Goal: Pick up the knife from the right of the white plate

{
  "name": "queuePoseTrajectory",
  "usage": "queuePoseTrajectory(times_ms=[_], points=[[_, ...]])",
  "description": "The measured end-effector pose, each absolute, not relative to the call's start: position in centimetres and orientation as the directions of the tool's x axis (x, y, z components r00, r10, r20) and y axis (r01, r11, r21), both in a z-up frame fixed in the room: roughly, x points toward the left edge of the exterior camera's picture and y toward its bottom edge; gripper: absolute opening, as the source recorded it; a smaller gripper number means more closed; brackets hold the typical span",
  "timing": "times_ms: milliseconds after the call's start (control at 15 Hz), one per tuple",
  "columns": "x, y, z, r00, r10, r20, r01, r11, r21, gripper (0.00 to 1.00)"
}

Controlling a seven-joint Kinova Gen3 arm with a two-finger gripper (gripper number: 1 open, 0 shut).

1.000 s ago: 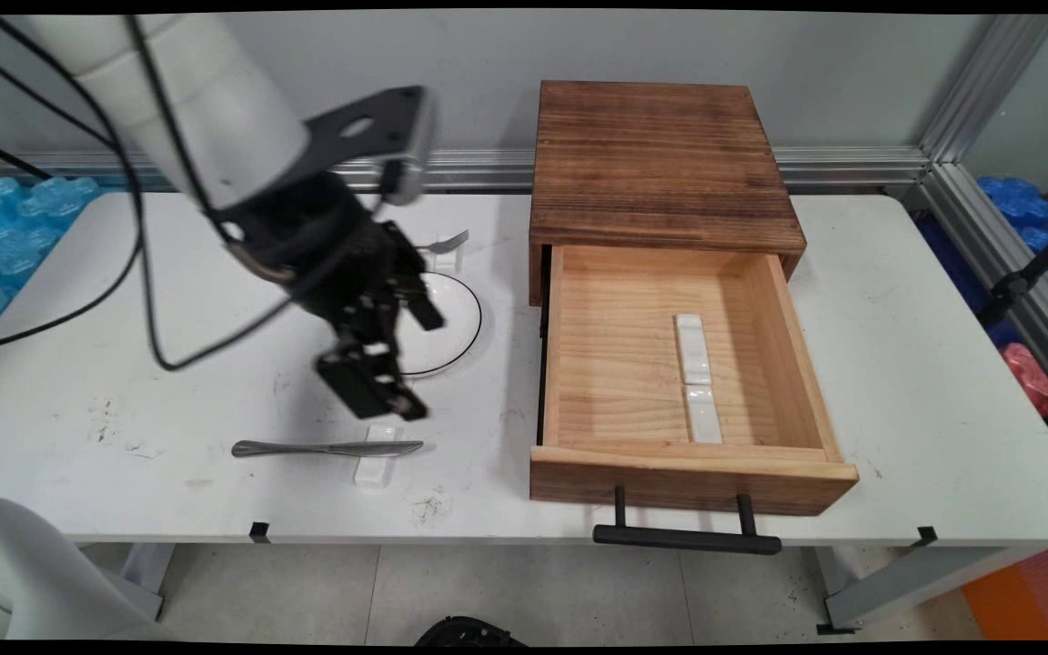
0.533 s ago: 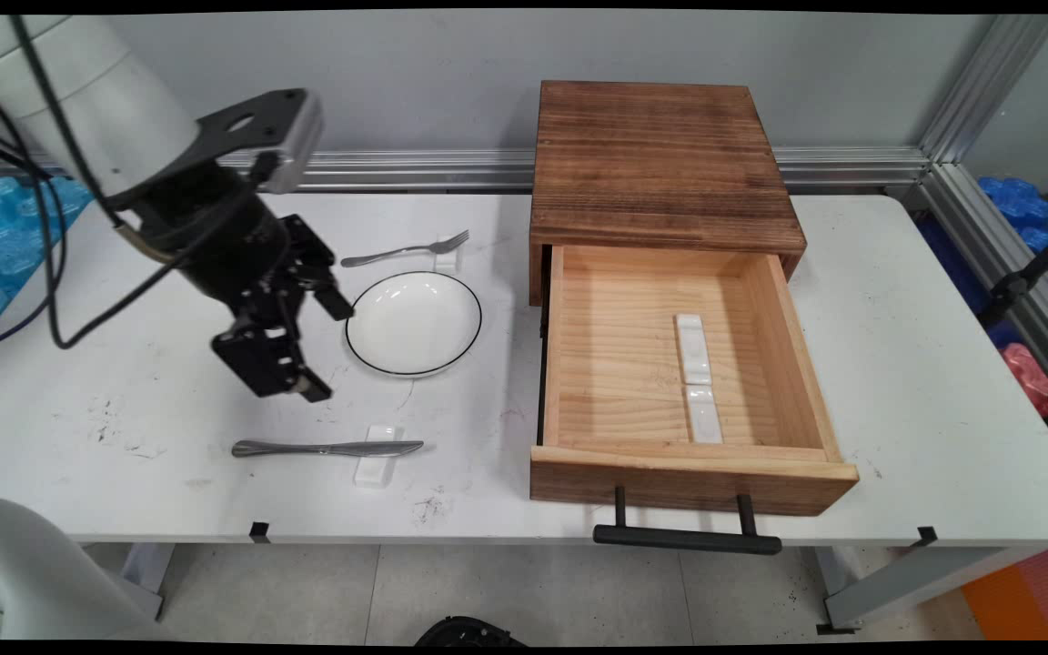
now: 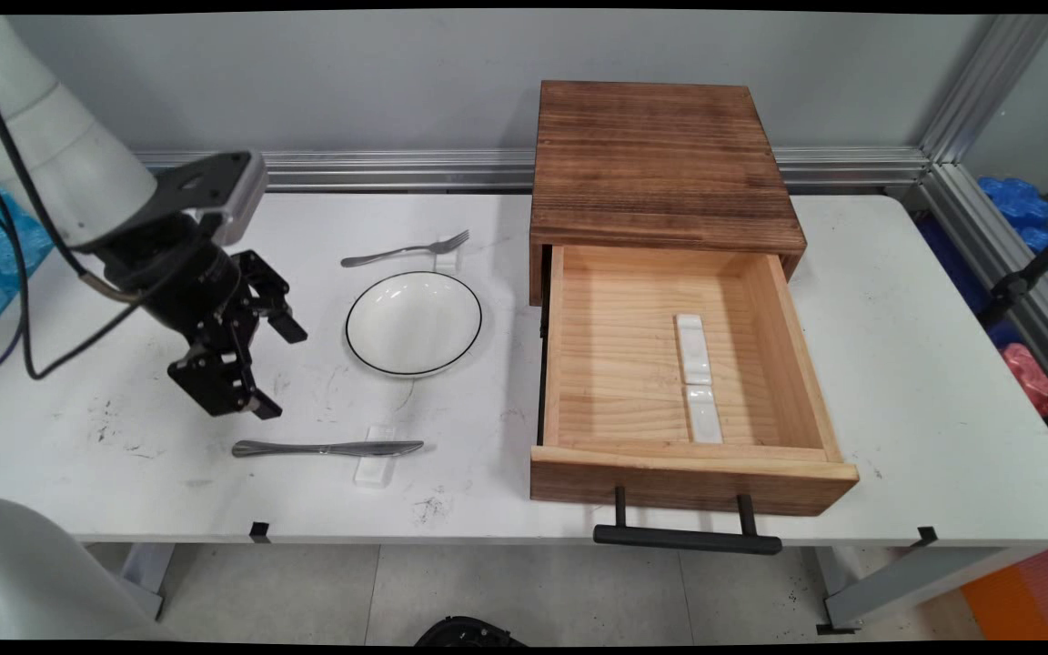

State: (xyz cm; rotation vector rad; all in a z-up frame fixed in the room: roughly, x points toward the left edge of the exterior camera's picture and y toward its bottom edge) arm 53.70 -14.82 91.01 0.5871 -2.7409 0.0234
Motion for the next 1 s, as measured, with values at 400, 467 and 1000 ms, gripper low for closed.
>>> queuePoseTrajectory(times_ms=[400,467,1000], points=[[53.9,-14.7,86.3,-0.871,-0.374,0.317,-0.382,0.923,0.041,1.0],[53.8,-14.7,85.8,-0.875,-0.37,0.314,-0.377,0.925,0.039,1.0],[54.1,-14.7,80.6,-0.896,-0.354,0.268,-0.364,0.931,0.015,1.0]])
